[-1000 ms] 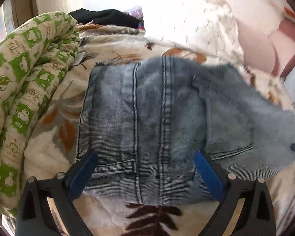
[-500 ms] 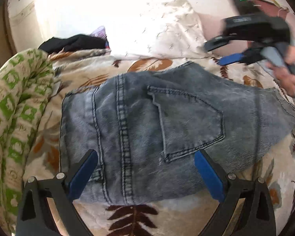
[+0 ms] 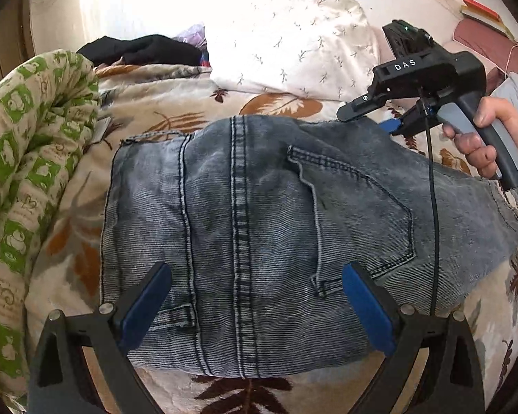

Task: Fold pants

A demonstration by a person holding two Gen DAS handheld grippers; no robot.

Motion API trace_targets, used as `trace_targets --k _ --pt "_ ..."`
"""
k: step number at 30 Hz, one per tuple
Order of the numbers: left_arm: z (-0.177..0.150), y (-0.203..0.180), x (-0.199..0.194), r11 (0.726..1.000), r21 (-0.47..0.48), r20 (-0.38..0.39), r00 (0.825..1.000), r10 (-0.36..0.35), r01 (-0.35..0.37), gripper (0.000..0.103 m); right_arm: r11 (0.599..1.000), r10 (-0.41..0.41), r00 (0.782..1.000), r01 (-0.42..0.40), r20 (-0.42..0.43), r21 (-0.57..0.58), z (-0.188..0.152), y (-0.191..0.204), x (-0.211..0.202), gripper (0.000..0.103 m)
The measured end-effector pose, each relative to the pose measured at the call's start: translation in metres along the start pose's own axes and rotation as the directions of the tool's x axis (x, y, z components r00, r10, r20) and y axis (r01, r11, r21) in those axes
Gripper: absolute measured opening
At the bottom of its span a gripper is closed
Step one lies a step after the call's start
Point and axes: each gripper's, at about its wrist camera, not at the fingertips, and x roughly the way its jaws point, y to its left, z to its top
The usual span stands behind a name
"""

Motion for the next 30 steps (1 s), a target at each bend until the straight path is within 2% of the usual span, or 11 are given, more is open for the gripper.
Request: trace_targets --k 1,2,4,7,11,14,20,23,25,28,30 --pt "0.0 0.0 0.001 1.0 0.001 -0.001 1.0 0.003 -0.003 0.1 1.0 0.002 1.0 -0.002 0.0 -0.004 0.0 0.002 0.001 0.051" --pt "0.0 0.0 0.001 1.0 0.002 -0.001 1.0 0.006 -0.006 0.1 1.0 -0.005 1.0 0.005 0.004 -0.007 0.0 0.003 0.002 0.048" --pt "0.0 0.002 0.003 1.0 0.0 -0.007 1.0 0.011 -0.011 0.1 0.999 -0.049 0.999 0.049 0.022 -0.006 0.001 0.004 0.003 0.029" --pt "0.0 0.004 0.005 1.0 -0.01 -0.014 1.0 0.016 -0.016 0.1 0.995 -0.1 0.993 0.099 0.07 0.019 0.001 -0.003 0.0 0.015" --pt "-0.002 0.005 0.005 1.0 -0.016 -0.019 1.0 0.022 -0.023 0.1 0.986 -0.166 0.983 0.163 0.083 0.036 0.004 -0.006 0.008 0.012" --pt "-0.002 0.006 0.005 0.999 -0.016 -0.022 0.999 0.03 -0.031 0.1 0.97 -0.241 0.966 0.237 0.098 0.044 0.009 -0.004 0.02 0.011" --pt "0.0 0.009 0.014 0.997 -0.016 -0.021 0.997 0.069 -0.069 0.1 0.963 -0.259 0.954 0.243 0.15 0.116 0.017 -0.01 0.019 0.01" --pt "0.003 0.008 0.013 0.997 -0.037 -0.012 0.998 0.061 -0.061 0.1 0.958 -0.27 0.949 0.249 0.16 0.142 0.022 -0.013 0.02 0.01" --pt "0.004 0.002 0.007 1.0 -0.012 0.018 1.0 0.023 -0.023 0.1 0.956 -0.277 0.95 0.258 0.141 0.139 0.025 -0.014 0.024 0.01" --pt "-0.002 -0.013 0.018 0.985 0.103 0.003 0.991 0.136 -0.135 0.102 0.957 -0.262 0.959 0.244 0.112 0.155 0.029 -0.021 0.026 0.006" --pt "-0.003 -0.009 0.024 0.987 0.083 -0.006 0.991 0.137 -0.136 0.103 0.959 -0.253 0.963 0.237 0.093 0.157 0.033 -0.025 0.027 0.005"
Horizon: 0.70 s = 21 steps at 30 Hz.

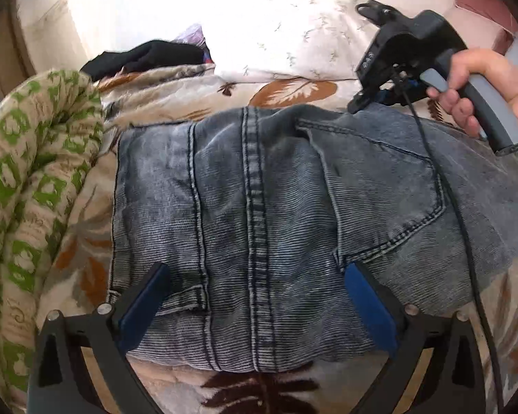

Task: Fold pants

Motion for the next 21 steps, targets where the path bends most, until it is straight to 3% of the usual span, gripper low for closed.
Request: trace_targets --k 4,9,12,14,17,21 --pt "0.002 0.006 0.008 0.999 -0.038 -0.027 0.999 -0.033 0.032 0.103 1.0 -0.023 1.0 0.023 -0.004 -0.01 0.003 0.003 0.003 0.005" --pt "0.0 0.003 0.003 0.999 -0.043 -0.014 1.0 -0.014 0.013 0.103 0.999 -0.032 0.999 0.031 0.021 0.017 0.001 0.004 0.0 0.006" --pt "0.0 0.005 0.002 0.998 -0.049 -0.025 0.999 -0.027 0.026 0.103 1.0 -0.001 0.999 0.0 0.038 0.02 -0.004 0.005 -0.011 0.02" --pt "-0.001 0.005 0.003 0.998 -0.051 -0.024 0.999 -0.026 0.025 0.103 0.998 0.039 0.994 -0.043 0.099 0.034 -0.011 0.004 -0.034 0.034" --pt "0.0 0.004 0.002 0.998 -0.054 -0.024 0.999 -0.021 0.02 0.103 0.998 0.056 0.987 -0.057 0.154 0.002 -0.023 0.008 -0.068 0.043" --pt "0.001 0.004 0.002 0.998 -0.066 -0.032 0.999 -0.016 0.014 0.103 0.998 0.062 0.988 -0.057 0.142 -0.039 -0.046 0.011 -0.098 0.051"
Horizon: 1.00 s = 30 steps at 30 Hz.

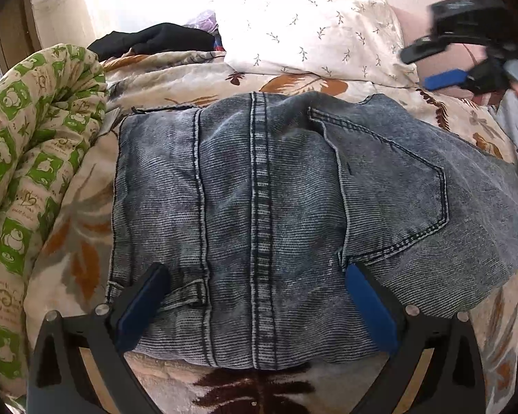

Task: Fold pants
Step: 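Move the right tool to the folded leg hem and grasp it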

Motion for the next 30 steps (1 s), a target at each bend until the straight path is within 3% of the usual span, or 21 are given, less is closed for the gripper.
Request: trace_targets --k 3,6,12,16,18,24,30 --pt "-0.002 -0.002 -0.003 1.0 0.003 0.003 1.0 0.01 -0.01 0.103 0.998 0.063 0.998 -0.063 -0.031 0.027 -0.016 -0.004 -0.003 0.055" --pt "-0.003 -0.001 -0.003 1.0 -0.003 0.001 1.0 0.006 -0.006 0.103 0.991 0.114 0.991 -0.109 -0.066 0.081 -0.024 -0.001 0.018 0.055" --pt "-0.002 -0.001 -0.003 1.0 0.001 -0.004 1.0 0.006 -0.006 0.103 0.976 0.038 0.999 -0.034 -0.017 0.214 -0.017 -0.02 0.062 0.054" --pt "-0.002 -0.001 -0.002 1.0 0.002 -0.005 1.0 0.002 -0.002 0.103 0.977 -0.068 0.995 0.053 0.067 0.208 -0.005 -0.03 0.067 0.052" --pt "-0.002 0.0 -0.002 1.0 -0.003 -0.006 1.0 -0.001 0.001 0.103 0.97 -0.037 0.997 0.021 0.063 0.242 -0.003 -0.036 0.067 0.052" --pt "0.0 0.001 -0.008 1.0 -0.004 -0.009 1.0 0.006 -0.006 0.103 0.975 -0.008 0.995 -0.015 0.104 0.224 -0.017 -0.045 0.015 0.056" --pt "0.003 0.011 -0.041 1.0 -0.008 0.07 0.997 0.018 -0.018 0.103 0.975 -0.06 0.979 0.016 0.193 0.22 -0.072 -0.093 -0.087 0.064"
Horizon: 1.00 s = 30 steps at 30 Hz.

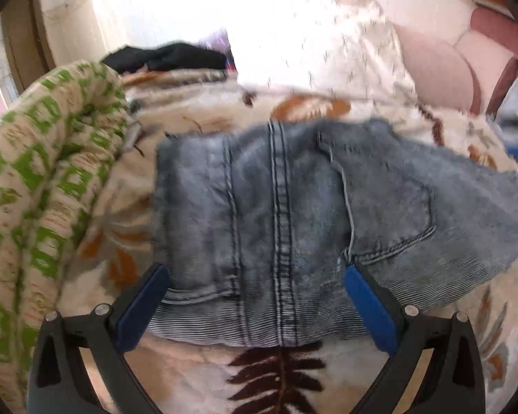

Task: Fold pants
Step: 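Move the right tool to the folded leg hem and grasp it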

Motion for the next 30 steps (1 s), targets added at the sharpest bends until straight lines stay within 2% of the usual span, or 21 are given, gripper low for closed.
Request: trace_targets --k 3,6,9,12,16,18,21,24,26,29,30 --pt "0.003 0.012 -0.018 1.0 -0.013 0.052 0.998 0.025 -0.025 0.103 0.998 -0.032 0.998 0.029 0.051 0.058 -0.024 -0.046 -0.053 0.067" --pt "0.001 0.033 -0.029 0.996 -0.056 0.063 0.995 0.072 -0.069 0.103 0.988 -0.068 0.993 0.053 0.101 0.146 -0.05 -0.095 -0.097 0.071" --pt "-0.007 0.052 -0.038 0.983 -0.122 0.059 0.988 0.142 -0.134 0.103 0.968 -0.052 0.991 0.019 0.126 0.249 -0.077 -0.14 -0.127 0.071" --pt "-0.015 0.049 -0.052 0.982 -0.141 0.053 0.989 0.137 -0.128 0.103 0.931 -0.01 0.982 -0.059 0.188 0.36 -0.102 -0.178 -0.145 0.072" --pt "-0.009 0.002 -0.063 0.999 -0.013 0.024 0.999 0.047 -0.047 0.103 0.851 0.041 0.952 -0.192 0.302 0.489 -0.131 -0.216 -0.153 0.074" --pt "0.004 -0.031 -0.069 0.998 0.056 0.026 1.0 0.003 -0.004 0.103 0.816 0.042 0.943 -0.223 0.33 0.534 -0.139 -0.229 -0.151 0.075" --pt "0.031 -0.082 -0.077 0.985 0.143 0.031 0.995 -0.097 0.092 0.103 0.753 0.046 0.944 -0.247 0.326 0.61 -0.144 -0.251 -0.139 0.075" --pt "0.058 -0.141 -0.074 0.953 0.252 0.024 0.983 -0.181 0.169 0.103 0.717 0.057 0.939 -0.276 0.34 0.641 -0.145 -0.266 -0.132 0.075" --pt "0.073 -0.182 -0.066 0.914 0.337 -0.005 0.971 -0.238 0.225 0.103 0.707 0.068 0.933 -0.295 0.352 0.643 -0.141 -0.274 -0.128 0.075" --pt "0.091 -0.242 -0.045 0.851 0.444 -0.07 0.958 -0.279 0.28 0.103 0.675 0.088 0.928 -0.323 0.361 0.664 -0.138 -0.283 -0.115 0.075" --pt "0.094 -0.258 -0.04 0.832 0.472 -0.088 0.955 -0.284 0.29 0.103 0.678 0.092 0.928 -0.324 0.361 0.66 -0.137 -0.283 -0.113 0.075"
